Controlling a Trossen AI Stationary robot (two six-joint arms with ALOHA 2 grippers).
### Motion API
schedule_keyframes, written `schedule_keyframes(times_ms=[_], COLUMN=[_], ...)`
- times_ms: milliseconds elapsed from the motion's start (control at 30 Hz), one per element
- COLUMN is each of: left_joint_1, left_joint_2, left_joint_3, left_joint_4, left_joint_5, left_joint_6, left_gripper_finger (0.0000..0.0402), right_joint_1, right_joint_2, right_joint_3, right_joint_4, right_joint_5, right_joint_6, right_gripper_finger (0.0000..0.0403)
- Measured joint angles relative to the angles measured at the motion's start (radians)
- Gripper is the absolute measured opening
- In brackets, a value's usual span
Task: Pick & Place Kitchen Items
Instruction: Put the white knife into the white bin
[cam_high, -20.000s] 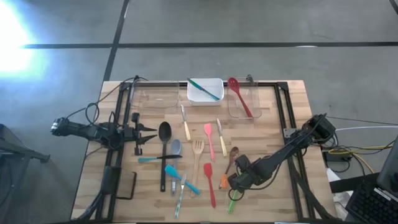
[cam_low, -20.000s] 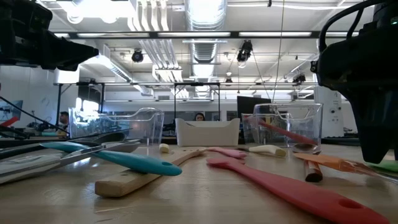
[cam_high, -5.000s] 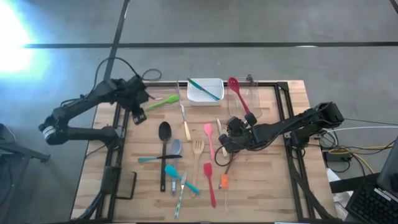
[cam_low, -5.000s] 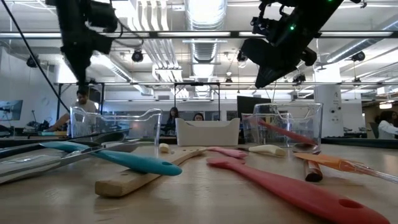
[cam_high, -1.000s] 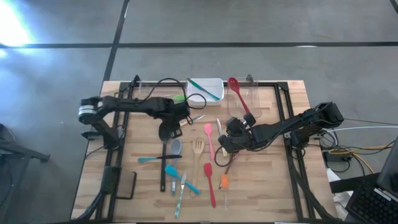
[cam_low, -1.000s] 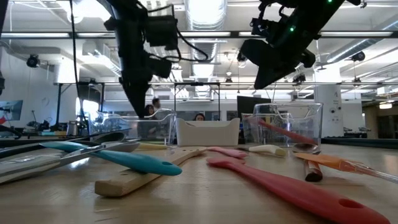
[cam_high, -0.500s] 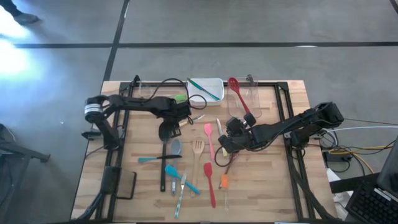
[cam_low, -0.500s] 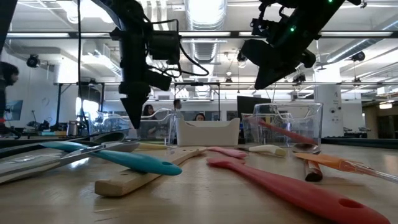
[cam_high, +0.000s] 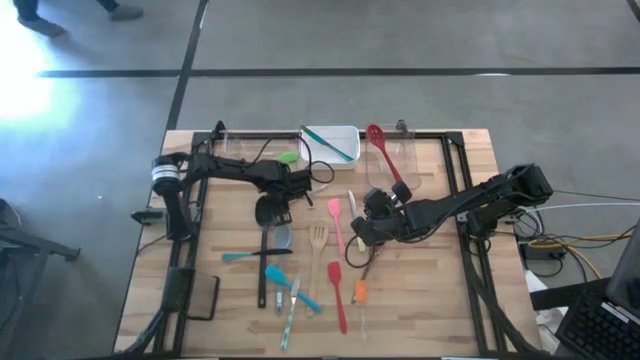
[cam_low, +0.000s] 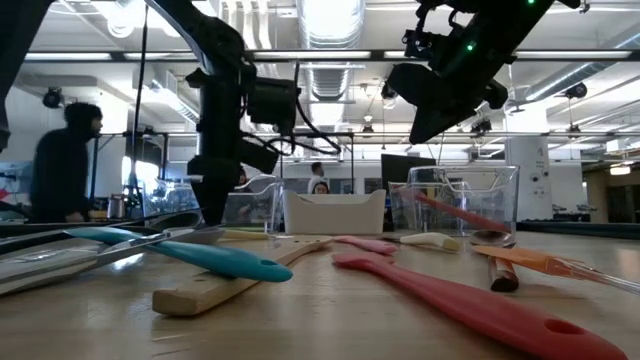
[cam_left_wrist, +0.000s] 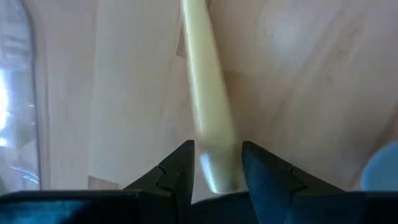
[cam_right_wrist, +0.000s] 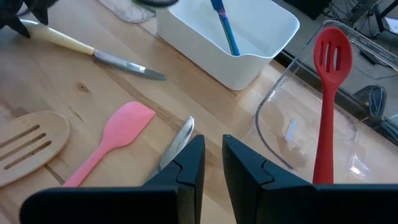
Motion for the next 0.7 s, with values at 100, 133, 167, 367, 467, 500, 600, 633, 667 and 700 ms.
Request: schedule_keyframes(times_ms=[100, 133, 167, 367, 467, 500, 600, 633, 667, 700], left_joint_1=[0.004, 0.005, 0.007, 0.017, 0.017, 0.017, 0.018, 0.018, 0.018, 0.018], left_joint_2=[0.022, 0.027, 0.029, 0.044, 0.040, 0.037, 0.034, 0.034, 0.034, 0.034], left_joint_3=[-0.001, -0.001, -0.002, 0.000, -0.001, -0.002, -0.002, -0.002, -0.002, -0.002], left_joint_4=[0.020, 0.023, 0.025, 0.031, 0.034, 0.035, 0.039, 0.040, 0.041, 0.043], left_joint_5=[0.002, 0.007, 0.010, 0.027, 0.028, 0.028, 0.027, 0.026, 0.026, 0.024], left_joint_6=[0.000, 0.000, 0.000, 0.001, 0.024, 0.030, 0.033, 0.034, 0.040, 0.048], left_gripper_finger=[0.0135, 0.0135, 0.0135, 0.0117, 0.0080, 0.0079, 0.0079, 0.0079, 0.0079, 0.0079], right_joint_1=[0.000, 0.000, 0.000, 0.000, 0.000, 0.000, 0.000, 0.000, 0.000, 0.000], right_joint_2=[0.000, 0.000, 0.000, 0.000, 0.000, 0.000, 0.000, 0.000, 0.000, 0.000], right_joint_3=[0.000, 0.000, 0.000, 0.000, 0.000, 0.000, 0.000, 0.000, 0.000, 0.000], right_joint_4=[0.000, 0.000, -0.001, -0.002, -0.005, -0.005, -0.006, -0.006, -0.006, -0.006], right_joint_5=[0.000, 0.000, 0.000, 0.000, 0.000, 0.000, 0.000, 0.000, 0.000, 0.000], right_joint_6=[0.000, 0.000, 0.000, 0.000, 0.000, -0.001, 0.000, 0.000, 0.000, -0.001], right_gripper_finger=[0.0050, 0.0050, 0.0050, 0.0050, 0.0050, 0.0050, 0.0050, 0.0050, 0.0050, 0.0050])
